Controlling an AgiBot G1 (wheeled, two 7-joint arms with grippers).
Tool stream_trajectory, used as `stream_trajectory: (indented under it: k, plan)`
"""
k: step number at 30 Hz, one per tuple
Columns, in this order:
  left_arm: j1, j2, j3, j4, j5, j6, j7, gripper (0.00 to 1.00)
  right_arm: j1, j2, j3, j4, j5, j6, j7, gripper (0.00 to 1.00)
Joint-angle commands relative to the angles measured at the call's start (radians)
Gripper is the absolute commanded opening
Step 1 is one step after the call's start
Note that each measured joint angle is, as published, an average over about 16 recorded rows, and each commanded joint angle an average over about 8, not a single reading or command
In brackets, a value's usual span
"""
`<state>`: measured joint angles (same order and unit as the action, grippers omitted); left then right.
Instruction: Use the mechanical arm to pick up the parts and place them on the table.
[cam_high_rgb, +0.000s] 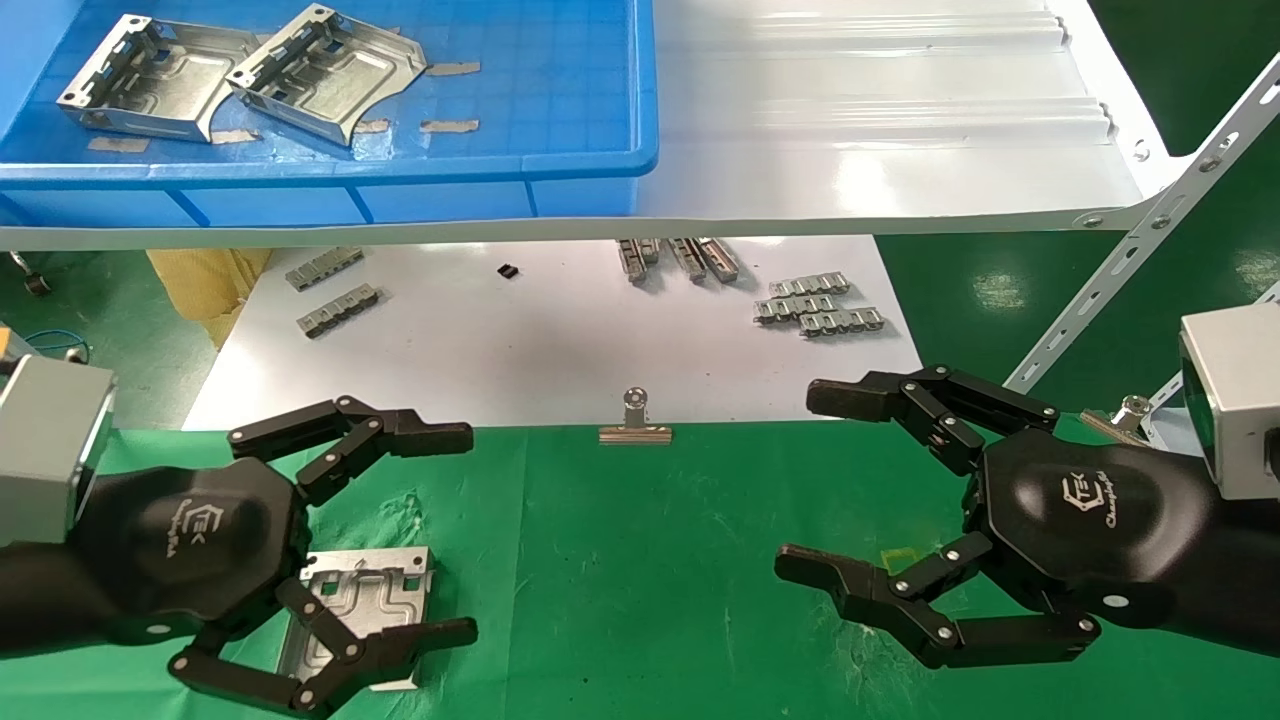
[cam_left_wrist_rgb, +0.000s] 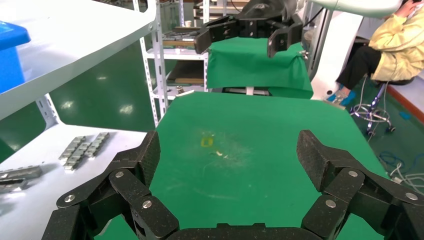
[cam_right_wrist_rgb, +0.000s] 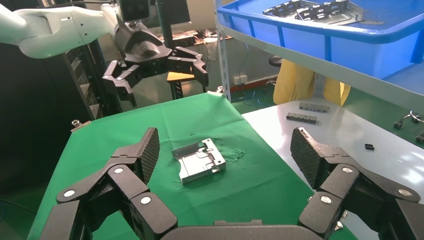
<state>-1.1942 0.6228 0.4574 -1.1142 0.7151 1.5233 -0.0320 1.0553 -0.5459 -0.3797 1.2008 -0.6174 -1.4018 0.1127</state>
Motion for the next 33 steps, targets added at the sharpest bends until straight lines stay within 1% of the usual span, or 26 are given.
stream_trajectory:
  k: [1, 11, 17, 21, 33]
  plan:
    - [0.016, -0.002, -0.023, -0.022, 0.002, -0.004, -0.02, 1.0, 0.0, 0.0, 0.0, 0.0, 0.0, 0.0, 0.0, 1.0]
    - [0.093, -0.009, -0.138, -0.132, 0.012, -0.022, -0.121, 1.0, 0.0, 0.0, 0.0, 0.0, 0.0, 0.0, 0.0, 1.0]
    - [0.126, -0.012, -0.187, -0.179, 0.015, -0.029, -0.161, 1.0, 0.0, 0.0, 0.0, 0.0, 0.0, 0.0, 0.0, 1.0]
    - [0.133, -0.013, -0.197, -0.188, 0.016, -0.031, -0.166, 1.0, 0.0, 0.0, 0.0, 0.0, 0.0, 0.0, 0.0, 1.0]
    - [0.124, -0.013, -0.184, -0.176, 0.016, -0.029, -0.158, 1.0, 0.0, 0.0, 0.0, 0.0, 0.0, 0.0, 0.0, 1.0]
